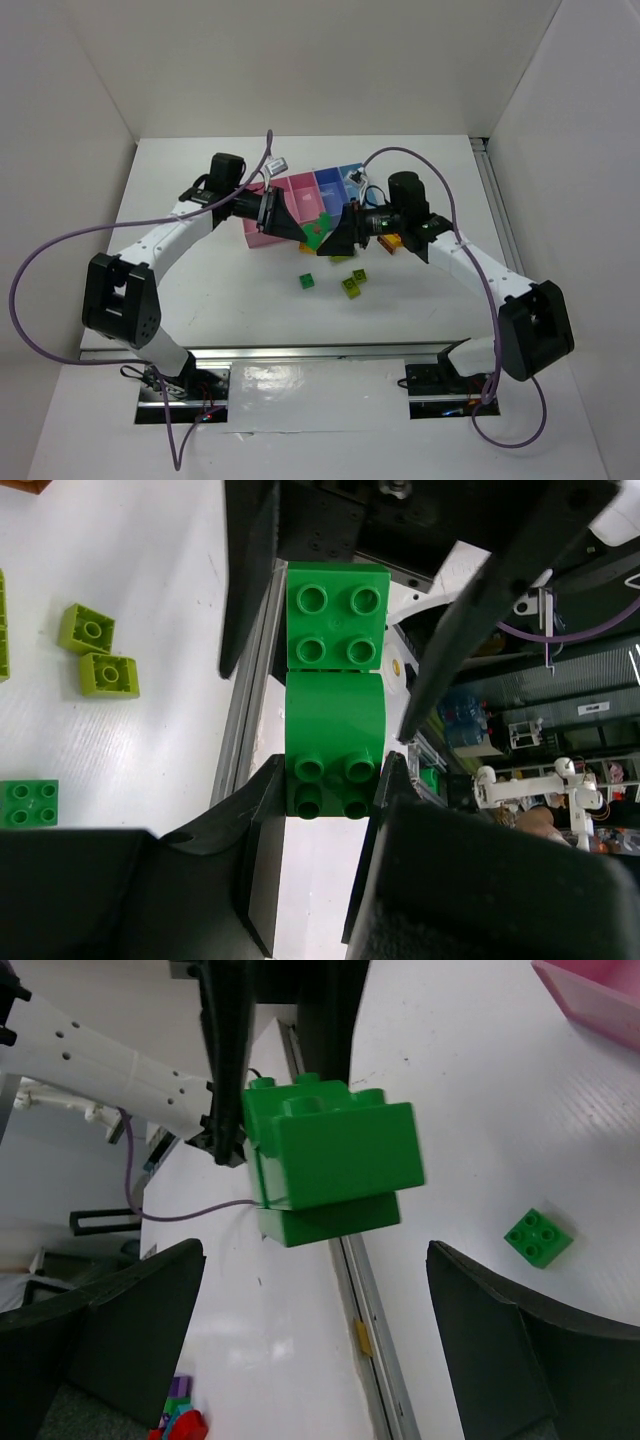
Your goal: Sort the legos into containers by color
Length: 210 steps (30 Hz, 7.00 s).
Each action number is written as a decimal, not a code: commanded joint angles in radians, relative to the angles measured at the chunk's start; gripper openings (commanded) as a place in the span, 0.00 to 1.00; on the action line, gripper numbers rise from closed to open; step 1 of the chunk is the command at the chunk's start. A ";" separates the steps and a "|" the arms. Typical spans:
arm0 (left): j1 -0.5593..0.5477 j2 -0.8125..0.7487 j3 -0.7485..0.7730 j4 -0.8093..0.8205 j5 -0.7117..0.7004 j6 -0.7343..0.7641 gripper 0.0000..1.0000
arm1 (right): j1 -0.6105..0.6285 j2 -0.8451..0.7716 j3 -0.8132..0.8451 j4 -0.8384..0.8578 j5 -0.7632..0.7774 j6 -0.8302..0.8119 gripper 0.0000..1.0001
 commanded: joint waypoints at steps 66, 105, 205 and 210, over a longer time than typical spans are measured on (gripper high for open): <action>0.081 0.096 0.126 0.029 -0.071 -0.001 0.00 | -0.076 0.037 0.012 0.077 0.027 0.081 0.00; 0.029 0.247 0.304 -0.259 -0.227 0.153 0.69 | -0.085 0.129 0.119 -0.324 0.259 -0.179 0.06; -0.202 0.274 0.330 -0.161 0.040 0.170 0.33 | -0.153 0.122 0.187 -0.319 -0.283 -0.293 0.13; -0.202 0.274 0.350 -0.161 0.040 0.160 0.03 | -0.153 0.122 0.187 -0.345 -0.243 -0.304 0.13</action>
